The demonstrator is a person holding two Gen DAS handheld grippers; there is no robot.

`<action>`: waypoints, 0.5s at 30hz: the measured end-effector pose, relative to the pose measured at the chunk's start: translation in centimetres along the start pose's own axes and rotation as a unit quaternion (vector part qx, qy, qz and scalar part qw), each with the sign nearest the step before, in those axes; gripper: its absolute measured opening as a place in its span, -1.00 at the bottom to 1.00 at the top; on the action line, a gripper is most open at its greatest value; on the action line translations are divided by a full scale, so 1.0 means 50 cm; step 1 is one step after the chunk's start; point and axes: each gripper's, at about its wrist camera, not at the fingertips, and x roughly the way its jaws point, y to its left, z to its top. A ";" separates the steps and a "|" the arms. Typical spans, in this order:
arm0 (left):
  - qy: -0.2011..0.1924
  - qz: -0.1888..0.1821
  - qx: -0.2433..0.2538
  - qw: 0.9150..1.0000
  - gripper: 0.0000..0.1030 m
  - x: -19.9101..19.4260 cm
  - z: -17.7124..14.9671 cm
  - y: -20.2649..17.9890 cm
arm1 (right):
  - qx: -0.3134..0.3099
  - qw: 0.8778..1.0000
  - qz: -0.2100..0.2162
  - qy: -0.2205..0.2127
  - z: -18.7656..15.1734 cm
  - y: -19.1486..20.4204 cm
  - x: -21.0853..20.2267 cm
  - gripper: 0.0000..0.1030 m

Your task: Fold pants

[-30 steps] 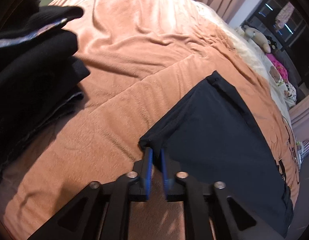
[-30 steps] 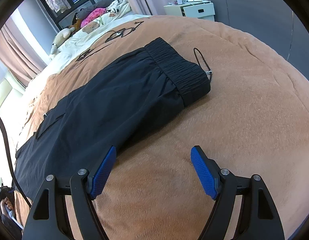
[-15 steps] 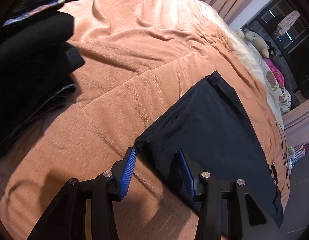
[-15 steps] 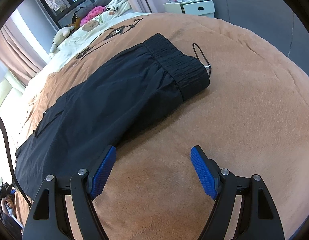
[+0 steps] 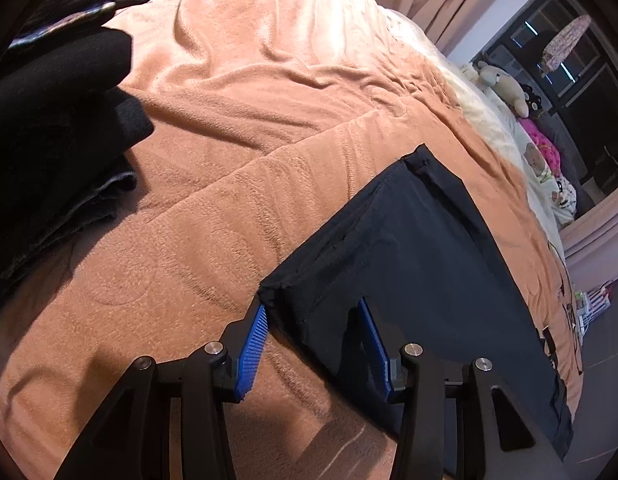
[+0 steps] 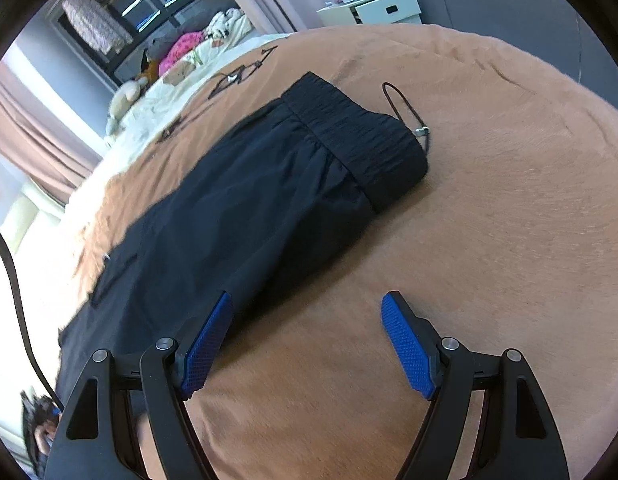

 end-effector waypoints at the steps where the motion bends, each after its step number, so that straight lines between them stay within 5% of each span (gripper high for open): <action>1: -0.001 0.002 0.001 1.000 -0.18 0.002 0.000 -0.001 | 0.008 1.000 0.007 0.000 0.002 -0.002 0.004 0.48; 6: -0.004 0.006 -0.003 1.000 -0.61 0.009 0.001 0.002 | 0.044 0.999 0.025 -0.009 0.016 -0.021 0.030 0.48; 12: -0.006 0.008 -0.003 1.000 -0.80 -0.001 0.003 -0.002 | 0.105 0.993 0.034 -0.030 0.046 -0.054 0.052 0.48; 14: -0.007 0.013 0.002 1.000 -0.82 -0.003 0.004 -0.008 | 0.114 0.993 0.023 -0.032 0.051 -0.051 0.063 0.25; 15: -0.008 0.015 0.004 1.000 -0.82 -0.005 0.005 -0.011 | 0.113 0.993 0.012 -0.029 0.052 -0.048 0.067 -0.07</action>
